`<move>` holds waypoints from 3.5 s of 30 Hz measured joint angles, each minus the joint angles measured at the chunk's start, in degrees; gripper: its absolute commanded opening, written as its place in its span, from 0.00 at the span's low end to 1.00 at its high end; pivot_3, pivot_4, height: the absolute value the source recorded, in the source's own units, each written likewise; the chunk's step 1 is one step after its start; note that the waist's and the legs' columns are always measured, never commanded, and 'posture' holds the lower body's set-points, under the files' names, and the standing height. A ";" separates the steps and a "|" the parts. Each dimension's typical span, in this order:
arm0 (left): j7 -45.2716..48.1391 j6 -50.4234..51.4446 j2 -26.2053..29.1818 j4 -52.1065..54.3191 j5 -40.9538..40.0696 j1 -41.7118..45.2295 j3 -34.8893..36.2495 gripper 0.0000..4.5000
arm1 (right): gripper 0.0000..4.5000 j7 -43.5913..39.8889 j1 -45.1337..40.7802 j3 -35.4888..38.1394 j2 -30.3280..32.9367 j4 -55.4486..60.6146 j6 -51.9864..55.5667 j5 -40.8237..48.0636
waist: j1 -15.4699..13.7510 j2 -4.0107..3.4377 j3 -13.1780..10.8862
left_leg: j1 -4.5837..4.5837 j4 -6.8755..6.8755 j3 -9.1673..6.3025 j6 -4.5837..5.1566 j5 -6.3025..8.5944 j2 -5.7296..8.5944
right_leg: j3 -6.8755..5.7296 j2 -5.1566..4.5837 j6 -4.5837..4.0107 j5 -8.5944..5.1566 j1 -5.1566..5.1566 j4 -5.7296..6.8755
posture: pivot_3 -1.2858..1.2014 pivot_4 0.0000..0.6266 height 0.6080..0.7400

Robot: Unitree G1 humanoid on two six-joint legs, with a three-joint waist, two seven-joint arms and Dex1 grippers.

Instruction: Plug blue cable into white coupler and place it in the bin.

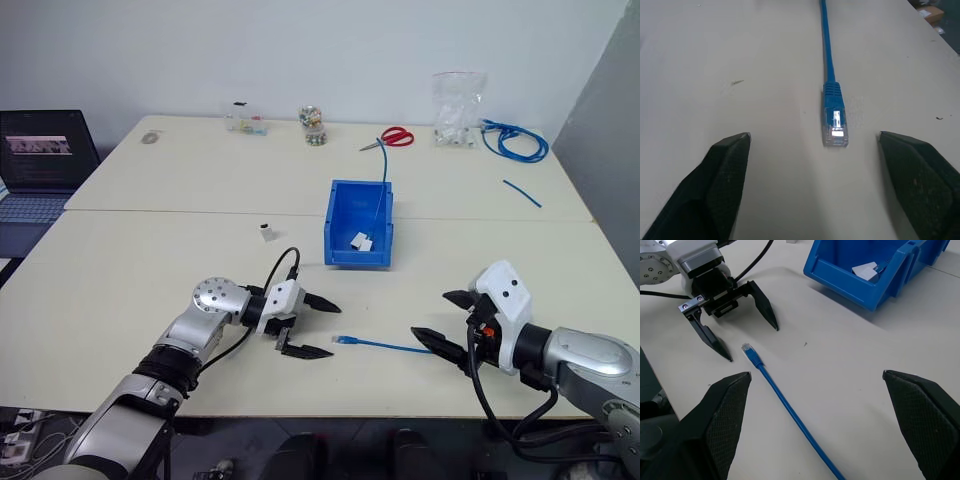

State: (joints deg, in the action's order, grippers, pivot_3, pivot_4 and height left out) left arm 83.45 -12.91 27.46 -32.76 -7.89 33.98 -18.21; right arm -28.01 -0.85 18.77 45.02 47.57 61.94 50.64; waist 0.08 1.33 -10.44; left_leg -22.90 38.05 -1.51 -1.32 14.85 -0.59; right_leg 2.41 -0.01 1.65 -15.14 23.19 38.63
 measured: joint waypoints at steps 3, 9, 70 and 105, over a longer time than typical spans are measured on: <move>0.83 -0.65 -0.22 -0.02 0.01 -0.32 -0.02 0.66 | 1.00 0.62 -0.14 -1.49 -0.07 -0.14 -0.67 -0.08 | 0.07 0.00 0.00 | 0.01 0.00 0.00 0.00 0.00 -0.01 | 0.00 0.01 0.00 0.00 0.00 0.00 | 0.52 0.24 1.00; 2.45 -2.27 -0.16 -0.56 -0.01 -0.91 0.01 0.36 | 1.00 0.97 -0.33 -3.36 -0.22 -0.26 -1.88 -0.39 | 0.12 -0.02 0.06 | 0.03 -0.01 0.00 0.00 0.00 -0.01 | 0.01 0.03 0.00 0.00 0.00 0.01 | 0.52 0.24 1.00; -38.14 97.01 -11.88 41.91 -55.67 -6.50 27.00 0.05 | 0.13 25.50 -4.57 -14.43 -1.07 -16.56 -12.31 57.55 | 1.56 0.28 0.75 | 0.03 -0.08 -0.45 0.03 -0.01 -0.10 | 0.11 0.17 -0.07 -0.05 0.03 0.04 | 0.52 0.24 1.00; -76.17 48.05 -8.85 46.65 -0.29 -25.57 14.70 1.00 | 0.04 15.72 -13.53 -16.54 -7.01 -28.44 -10.94 37.45 | 0.90 0.28 0.47 | -0.06 -0.12 -0.49 0.03 -0.01 -0.05 | 0.19 -0.22 0.00 0.00 0.04 -0.11 | 0.52 0.24 1.00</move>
State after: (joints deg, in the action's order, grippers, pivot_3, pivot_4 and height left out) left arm 7.28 35.14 18.61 13.89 -8.18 8.41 -3.51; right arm -12.30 -14.39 2.22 38.01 19.13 51.01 88.09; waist 0.98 1.61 -9.97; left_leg -22.96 37.93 -2.00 -1.29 14.85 -0.64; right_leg 2.60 -0.23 1.65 -15.14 23.24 38.52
